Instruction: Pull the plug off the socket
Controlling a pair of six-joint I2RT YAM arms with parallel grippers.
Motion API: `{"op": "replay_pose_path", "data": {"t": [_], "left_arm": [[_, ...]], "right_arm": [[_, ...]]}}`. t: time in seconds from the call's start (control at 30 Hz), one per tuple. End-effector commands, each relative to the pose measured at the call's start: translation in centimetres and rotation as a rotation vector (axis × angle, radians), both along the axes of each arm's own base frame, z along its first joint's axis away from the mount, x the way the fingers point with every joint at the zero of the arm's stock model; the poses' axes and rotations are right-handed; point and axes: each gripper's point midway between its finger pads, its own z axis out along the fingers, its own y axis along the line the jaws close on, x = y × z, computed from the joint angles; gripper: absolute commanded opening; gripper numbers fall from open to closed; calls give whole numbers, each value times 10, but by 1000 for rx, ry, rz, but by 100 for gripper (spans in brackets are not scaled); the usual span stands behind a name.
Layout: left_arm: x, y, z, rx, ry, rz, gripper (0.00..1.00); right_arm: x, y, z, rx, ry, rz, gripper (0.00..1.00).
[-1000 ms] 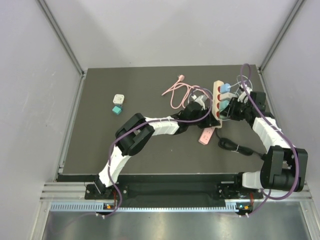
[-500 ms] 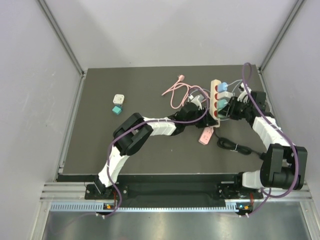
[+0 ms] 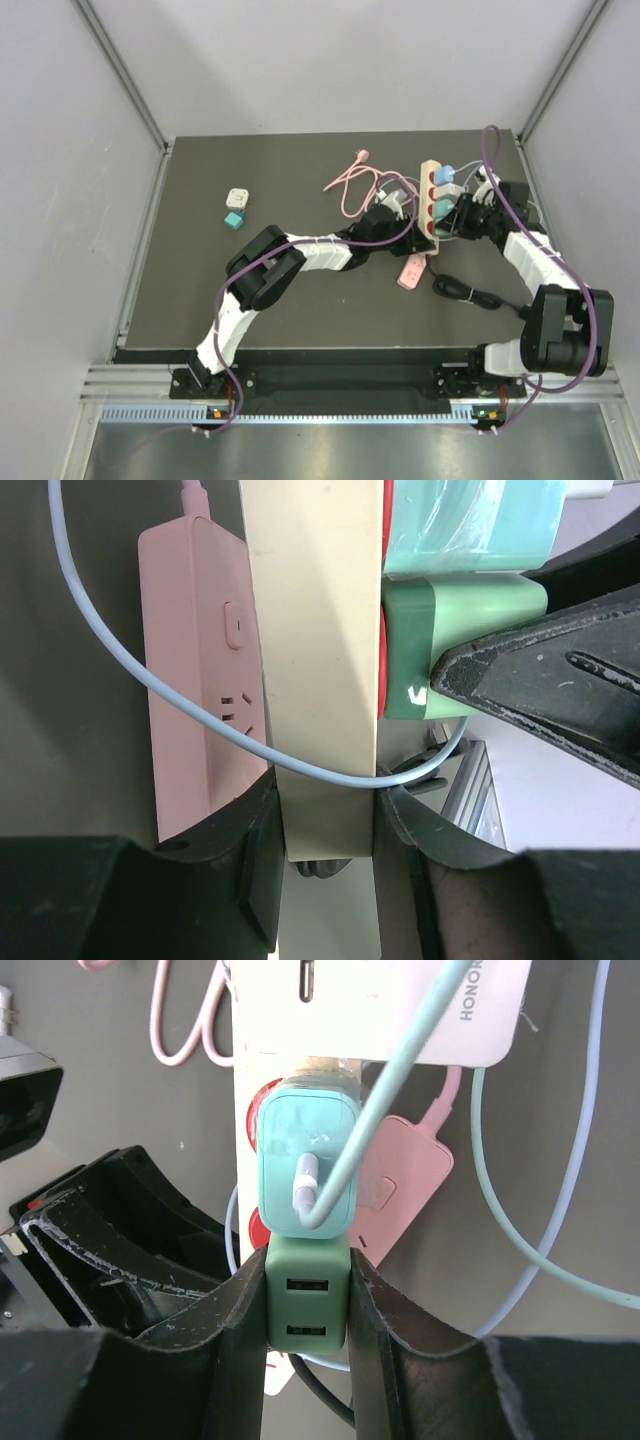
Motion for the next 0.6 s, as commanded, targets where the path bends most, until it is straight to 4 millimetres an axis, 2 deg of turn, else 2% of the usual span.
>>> {"op": "replay_pose_path", "data": {"t": [0.0, 0.1, 0.23, 0.4, 0.47, 0.53, 0.57], "left_arm": [[17, -2, 31, -47, -100, 48, 0], [20, 2, 23, 5, -92, 72, 0], [23, 2, 16, 59, -92, 72, 0], [21, 6, 7, 98, -90, 67, 0], [20, 8, 5, 96, -87, 63, 0], [18, 5, 13, 52, -102, 48, 0], [14, 7, 10, 47, -94, 42, 0]], "right_arm": [[9, 6, 49, -68, -170, 49, 0], [8, 7, 58, -102, -213, 45, 0], [9, 21, 63, -113, -229, 83, 0], [16, 19, 69, -132, -219, 80, 0], [16, 21, 70, -128, -222, 99, 0], [10, 26, 72, -101, -236, 153, 0], [7, 26, 69, -87, -235, 177, 0]]}}
